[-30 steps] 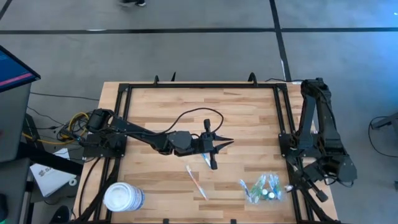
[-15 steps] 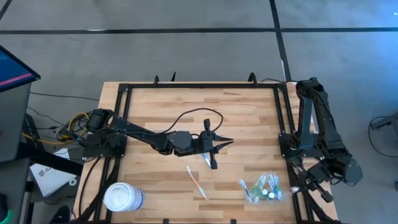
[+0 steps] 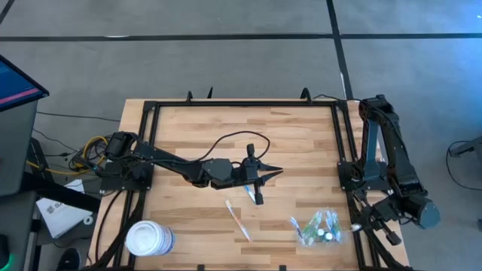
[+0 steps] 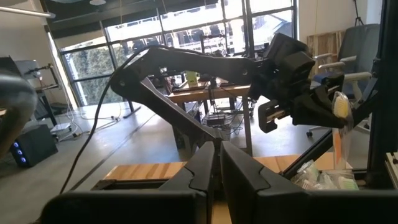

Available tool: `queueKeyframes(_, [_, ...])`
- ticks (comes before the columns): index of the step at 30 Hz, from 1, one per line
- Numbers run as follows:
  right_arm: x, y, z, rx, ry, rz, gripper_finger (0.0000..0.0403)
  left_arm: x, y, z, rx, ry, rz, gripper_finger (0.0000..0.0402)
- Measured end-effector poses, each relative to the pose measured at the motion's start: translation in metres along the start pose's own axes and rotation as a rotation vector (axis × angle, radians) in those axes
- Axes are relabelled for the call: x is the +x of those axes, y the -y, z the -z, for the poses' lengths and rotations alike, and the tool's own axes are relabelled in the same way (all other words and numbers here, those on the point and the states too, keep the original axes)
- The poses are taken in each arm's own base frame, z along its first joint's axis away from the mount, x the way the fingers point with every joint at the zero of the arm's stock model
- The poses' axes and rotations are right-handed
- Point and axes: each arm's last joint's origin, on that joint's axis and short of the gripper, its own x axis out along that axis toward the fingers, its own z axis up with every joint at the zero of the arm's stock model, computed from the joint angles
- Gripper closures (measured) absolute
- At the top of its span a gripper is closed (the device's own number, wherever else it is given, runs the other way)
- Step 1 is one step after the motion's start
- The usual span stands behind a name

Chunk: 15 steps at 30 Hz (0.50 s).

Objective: Pick & Place toothbrushing station
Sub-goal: Put the orange toothbrush into the transparent organizer

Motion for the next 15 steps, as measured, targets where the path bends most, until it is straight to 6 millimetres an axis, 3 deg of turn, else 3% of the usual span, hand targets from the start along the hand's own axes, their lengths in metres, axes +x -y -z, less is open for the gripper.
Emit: queueKeyframes(15, [0.003, 0.005, 0.016, 0.042, -0.012, 0.096, 0.0399, 0.0, 0.0, 0.0, -0.005, 0.0, 0.0, 0.0381])
